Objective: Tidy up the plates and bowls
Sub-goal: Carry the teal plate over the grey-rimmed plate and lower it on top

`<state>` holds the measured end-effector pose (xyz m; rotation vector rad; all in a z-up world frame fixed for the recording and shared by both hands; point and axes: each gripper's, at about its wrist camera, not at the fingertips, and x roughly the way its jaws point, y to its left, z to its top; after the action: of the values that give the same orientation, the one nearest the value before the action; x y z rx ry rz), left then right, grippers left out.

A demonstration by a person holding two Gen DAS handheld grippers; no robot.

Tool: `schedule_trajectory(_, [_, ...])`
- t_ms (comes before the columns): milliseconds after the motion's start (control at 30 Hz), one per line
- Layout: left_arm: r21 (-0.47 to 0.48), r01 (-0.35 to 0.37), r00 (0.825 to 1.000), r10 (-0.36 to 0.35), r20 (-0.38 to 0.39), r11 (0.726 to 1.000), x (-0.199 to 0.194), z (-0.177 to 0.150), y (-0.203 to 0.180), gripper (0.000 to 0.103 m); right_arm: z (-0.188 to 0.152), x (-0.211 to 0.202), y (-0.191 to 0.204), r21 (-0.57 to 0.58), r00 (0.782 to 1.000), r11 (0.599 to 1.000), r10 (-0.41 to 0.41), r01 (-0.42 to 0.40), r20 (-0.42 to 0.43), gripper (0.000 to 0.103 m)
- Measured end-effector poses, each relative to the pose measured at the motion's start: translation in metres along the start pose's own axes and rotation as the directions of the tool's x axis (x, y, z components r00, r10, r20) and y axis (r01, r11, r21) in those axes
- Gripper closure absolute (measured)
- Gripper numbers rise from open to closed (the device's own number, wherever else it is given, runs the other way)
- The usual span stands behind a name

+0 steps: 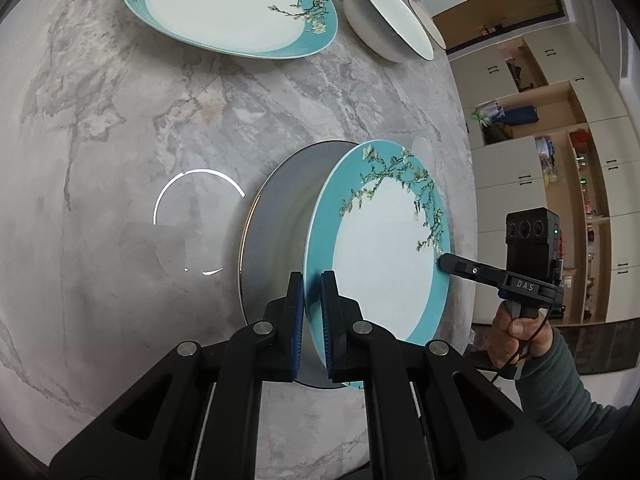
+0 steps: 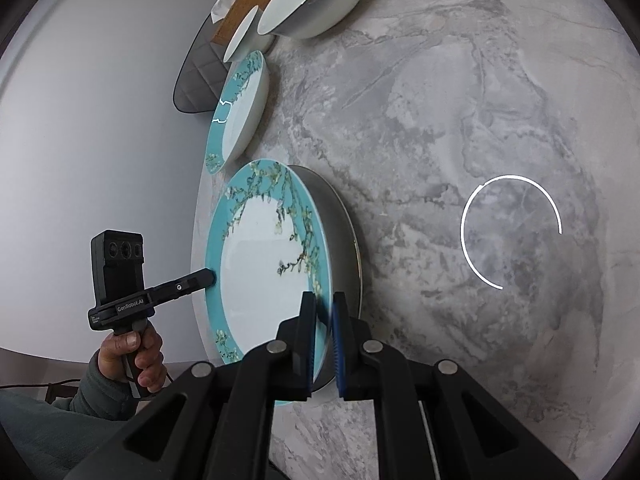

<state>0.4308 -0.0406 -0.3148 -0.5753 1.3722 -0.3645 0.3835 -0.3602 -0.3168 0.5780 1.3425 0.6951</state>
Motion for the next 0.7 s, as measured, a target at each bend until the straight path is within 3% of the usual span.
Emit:
schedule_trajectory(533, [-0.016,-0.026,1.000,0.026,-0.004,1.000,-0.006,-0.016,0.012,0.095,-0.004,0.012,0.002,0.010,1.000,1.000,-0.029,0.029,0.000,0.093])
schedule_trajectory(700, [-0.032,-0.022,1.000,0.022,0.007,0.999,-0.005,-0.016,0.012,0.095,-0.004,0.014,0.009,-0.013,0.997,0.997,-0.074,0.074,0.000,0.092])
